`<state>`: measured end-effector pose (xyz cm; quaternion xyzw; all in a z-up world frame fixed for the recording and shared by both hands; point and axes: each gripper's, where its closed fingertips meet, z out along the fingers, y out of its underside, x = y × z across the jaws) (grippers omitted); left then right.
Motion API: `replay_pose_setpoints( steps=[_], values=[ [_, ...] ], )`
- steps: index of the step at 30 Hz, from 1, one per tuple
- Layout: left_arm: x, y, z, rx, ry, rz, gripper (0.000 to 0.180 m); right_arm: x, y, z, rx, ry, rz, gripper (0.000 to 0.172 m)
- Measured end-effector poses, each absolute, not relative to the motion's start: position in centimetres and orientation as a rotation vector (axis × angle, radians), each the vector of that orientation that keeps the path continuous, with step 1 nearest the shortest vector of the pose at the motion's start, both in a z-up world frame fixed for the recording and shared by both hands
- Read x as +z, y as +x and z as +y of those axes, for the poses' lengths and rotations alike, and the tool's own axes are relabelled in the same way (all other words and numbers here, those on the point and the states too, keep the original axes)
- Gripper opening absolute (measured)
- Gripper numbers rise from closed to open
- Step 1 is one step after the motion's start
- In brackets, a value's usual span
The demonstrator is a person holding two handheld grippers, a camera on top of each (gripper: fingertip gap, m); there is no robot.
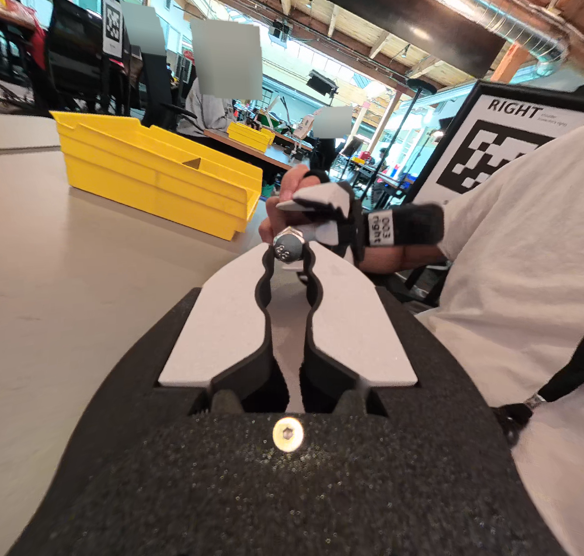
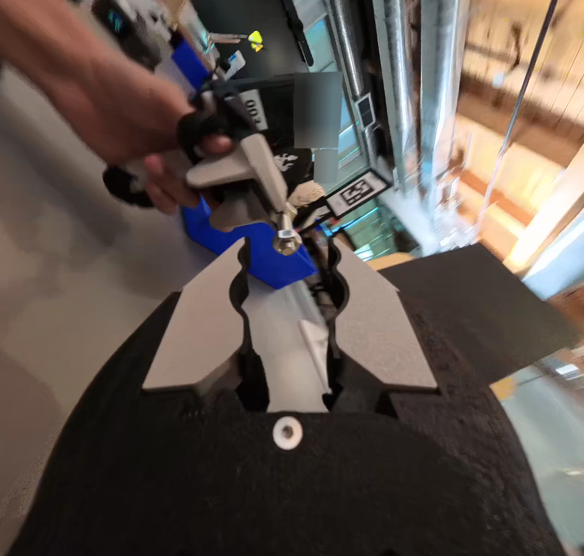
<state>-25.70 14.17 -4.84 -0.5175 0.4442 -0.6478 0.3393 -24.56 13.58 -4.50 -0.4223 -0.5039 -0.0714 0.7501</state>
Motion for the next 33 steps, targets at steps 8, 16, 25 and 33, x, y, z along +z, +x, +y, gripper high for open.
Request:
replay_pose_setpoints(
  steps=[8,16,25,33],
  values=[
    [-5.1,-25.2,14.4,-1.367,-1.206,1.225,0.017,-6.1,-24.4,13.1,1.301,-1.533,-0.694,0.046],
    [-4.8,-25.0,13.6,-1.288,-1.104,1.27,0.017,-4.5,-23.7,13.1,2.165,-1.519,-0.304,0.032],
    [-4.9,-25.0,13.5,-1.284,-1.094,1.282,0.017,-5.2,-23.8,13.6,2.093,-1.563,-0.298,0.009],
    [-5.0,-25.0,13.7,-1.285,-1.108,1.276,0.017,-5.4,-24.2,13.5,2.077,-1.57,-0.305,0.032]
  ],
)
